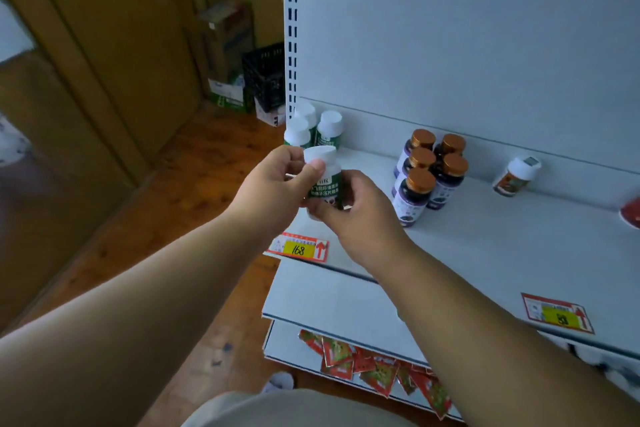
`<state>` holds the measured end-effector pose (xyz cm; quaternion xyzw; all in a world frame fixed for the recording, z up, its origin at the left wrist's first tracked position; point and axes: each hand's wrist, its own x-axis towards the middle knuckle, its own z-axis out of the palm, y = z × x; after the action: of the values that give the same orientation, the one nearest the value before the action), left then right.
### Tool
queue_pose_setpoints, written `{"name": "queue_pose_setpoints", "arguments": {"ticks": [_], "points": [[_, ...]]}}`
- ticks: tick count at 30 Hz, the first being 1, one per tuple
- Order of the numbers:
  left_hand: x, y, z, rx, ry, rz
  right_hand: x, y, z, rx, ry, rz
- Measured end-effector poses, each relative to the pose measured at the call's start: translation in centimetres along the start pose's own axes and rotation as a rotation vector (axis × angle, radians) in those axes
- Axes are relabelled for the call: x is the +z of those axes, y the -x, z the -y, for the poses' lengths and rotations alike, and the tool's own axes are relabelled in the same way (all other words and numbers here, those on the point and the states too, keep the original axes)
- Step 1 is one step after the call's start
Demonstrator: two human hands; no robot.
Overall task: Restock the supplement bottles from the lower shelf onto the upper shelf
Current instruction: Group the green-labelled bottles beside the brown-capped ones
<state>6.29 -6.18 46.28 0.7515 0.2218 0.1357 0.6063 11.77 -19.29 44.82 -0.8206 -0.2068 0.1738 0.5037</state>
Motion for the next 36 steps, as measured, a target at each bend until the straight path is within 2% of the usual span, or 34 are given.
{"name": "queue_pose_setpoints", "arguments": {"ticks": [10,20,28,36], "points": [[-1.1,-7.5,4.3,-0.036,-0.268,0.122,3.2,-9.2,-1.4,0.264,0.110,-0.263],[-1.8,-11.5,7.1,0.064,-0.476,0.133,4.9,-14.6,-2.8,0.244,0.206,-0.346],[-0.8,-10.2,6.8,0.135,-0.524,0.144,5.4,-10.9,-3.1,0.158,0.267,-0.431],[0.7,-4.9,5.2,0.339,-0.642,0.146,1.0,-2.4,-3.1,-0.002,0.231,-0.375]]}}
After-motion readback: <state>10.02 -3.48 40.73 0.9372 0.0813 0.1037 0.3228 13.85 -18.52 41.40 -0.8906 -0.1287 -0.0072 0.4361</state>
